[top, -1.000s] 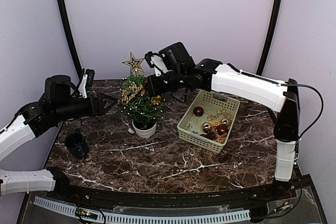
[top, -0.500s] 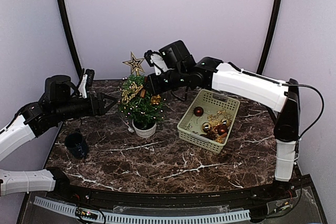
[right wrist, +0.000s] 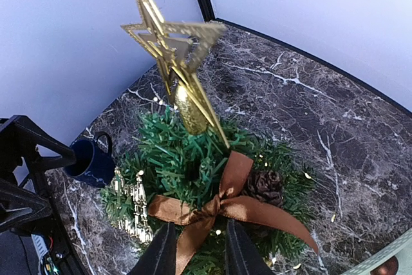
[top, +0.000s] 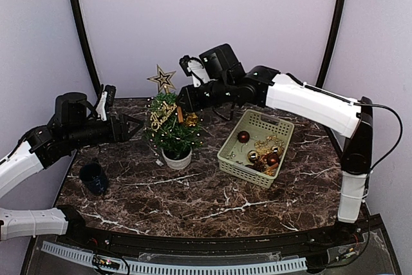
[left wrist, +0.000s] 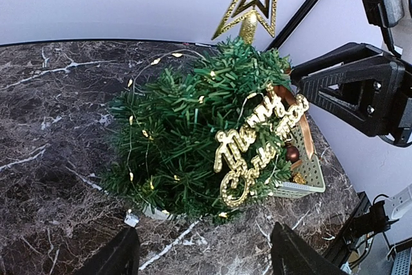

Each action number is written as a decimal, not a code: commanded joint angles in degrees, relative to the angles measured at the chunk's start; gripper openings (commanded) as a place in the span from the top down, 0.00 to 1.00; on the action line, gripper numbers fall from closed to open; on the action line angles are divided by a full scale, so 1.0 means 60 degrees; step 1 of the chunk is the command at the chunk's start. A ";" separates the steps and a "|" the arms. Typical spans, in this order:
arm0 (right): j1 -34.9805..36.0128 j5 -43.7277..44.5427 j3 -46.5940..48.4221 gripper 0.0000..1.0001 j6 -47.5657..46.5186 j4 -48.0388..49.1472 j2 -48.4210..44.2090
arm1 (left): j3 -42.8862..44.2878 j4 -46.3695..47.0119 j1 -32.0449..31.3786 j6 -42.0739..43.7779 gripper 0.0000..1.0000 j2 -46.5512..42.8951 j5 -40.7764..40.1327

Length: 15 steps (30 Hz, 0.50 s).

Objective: Decorate the small christmas tree

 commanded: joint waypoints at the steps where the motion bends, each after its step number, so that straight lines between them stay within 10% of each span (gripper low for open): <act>1: -0.0037 0.0125 0.0017 0.70 0.0043 0.0224 -0.0493 | -0.0136 -0.0161 0.0066 0.0028 0.27 -0.0250 -0.0100; 15: -0.0045 0.0833 -0.0576 0.49 0.0096 0.0312 -0.1416 | 0.0083 -0.0862 0.0169 0.0068 0.25 -0.0094 -0.0636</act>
